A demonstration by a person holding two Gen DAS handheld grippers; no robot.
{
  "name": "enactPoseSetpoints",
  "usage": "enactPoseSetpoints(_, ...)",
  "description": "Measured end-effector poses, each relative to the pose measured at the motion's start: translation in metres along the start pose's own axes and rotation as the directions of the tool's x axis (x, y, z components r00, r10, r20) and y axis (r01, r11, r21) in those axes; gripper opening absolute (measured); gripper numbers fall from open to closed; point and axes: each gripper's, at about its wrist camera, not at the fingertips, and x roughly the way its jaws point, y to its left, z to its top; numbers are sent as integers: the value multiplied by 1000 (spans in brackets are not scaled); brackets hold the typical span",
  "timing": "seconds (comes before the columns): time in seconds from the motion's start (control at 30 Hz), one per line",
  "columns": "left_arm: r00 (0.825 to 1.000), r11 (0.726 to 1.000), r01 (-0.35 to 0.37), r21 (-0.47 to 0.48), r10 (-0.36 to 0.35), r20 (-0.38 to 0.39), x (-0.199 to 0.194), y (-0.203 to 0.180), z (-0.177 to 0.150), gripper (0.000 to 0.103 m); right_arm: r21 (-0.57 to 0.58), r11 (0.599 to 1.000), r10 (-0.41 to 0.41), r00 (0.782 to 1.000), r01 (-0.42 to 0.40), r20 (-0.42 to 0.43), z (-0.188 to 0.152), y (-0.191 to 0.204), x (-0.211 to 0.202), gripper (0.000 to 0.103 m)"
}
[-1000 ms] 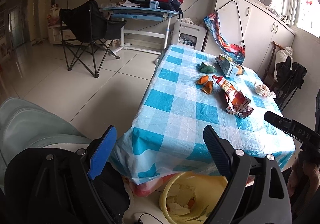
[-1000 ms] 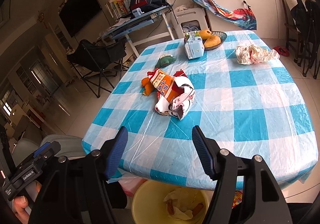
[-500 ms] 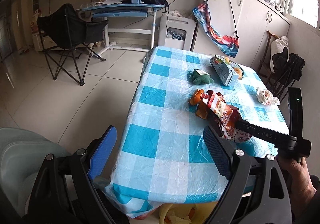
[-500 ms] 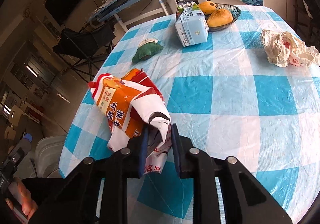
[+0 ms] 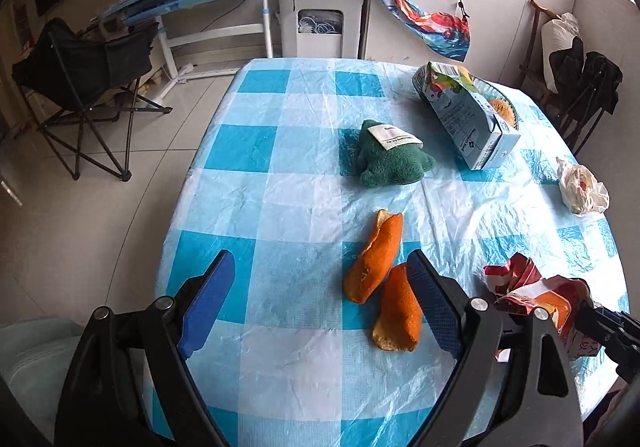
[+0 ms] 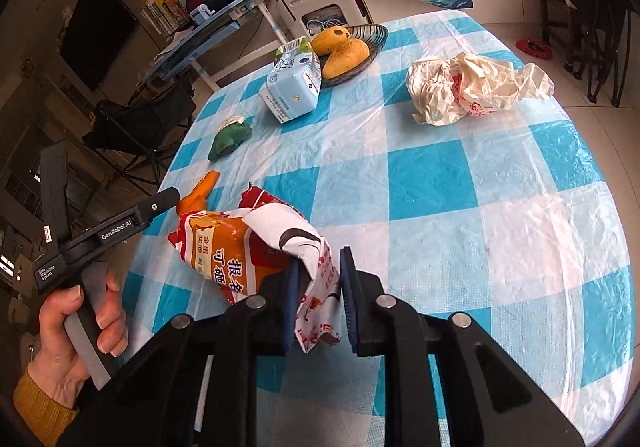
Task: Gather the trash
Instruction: 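Carry the snack bag toward the basin with the right gripper while the left grasps an orange peel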
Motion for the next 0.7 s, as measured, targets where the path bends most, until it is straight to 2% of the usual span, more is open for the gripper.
enactPoseSetpoints(0.03, 1000, 1000, 0, 20, 0, -12, 7, -7, 2, 82, -2, 1000, -3, 1000, 3, -9, 1, 1, 5, 50)
enactPoseSetpoints(0.13, 999, 999, 11, 50, -9, -34, 21, -19, 7, 71, -22, 1000, -5, 1000, 4, -17, 1, 5, 12, 50)
enactPoseSetpoints(0.17, 999, 999, 21, 48, -19, -41, 25, -20, 8, 62, -37, 999, -10, 1000, 9, -21, 2, 8, 13, 50)
enactPoseSetpoints(0.2, 999, 999, 25, 45, -22, -46, 27, -21, 8, 53, -50, 999, 1, 999, -3, -41, 2, 10, 17, 49)
enactPoseSetpoints(0.23, 999, 998, 12, 56, -10, -39, 27, -22, 8, 46, -69, 998, -3, 999, 0, -46, 2, 14, 17, 37)
enactPoseSetpoints(0.27, 999, 998, 23, 65, -20, -40, 26, -23, 8, 32, -91, 996, -2, 998, -4, -66, 0, 18, 20, 34)
enactPoseSetpoints(0.3, 999, 997, 34, 66, -31, -44, 25, -23, 9, 21, -117, 993, -13, 997, 5, -71, -1, 23, 22, 25)
enactPoseSetpoints(0.37, 997, 997, 59, 39, -58, -49, 23, -16, 9, 16, -148, 989, -6, 997, -6, -82, -4, 29, 25, 19)
enactPoseSetpoints(0.5, 991, 988, 126, -88, -129, -25, 10, 12, 7, 15, -179, 984, 5, 998, -15, -56, -4, 35, 18, 14)
enactPoseSetpoints(0.7, 979, 964, 197, -181, -183, 90, -37, 45, 0, 15, -148, 988, 37, 999, -33, 29, 1, 33, -5, 13)
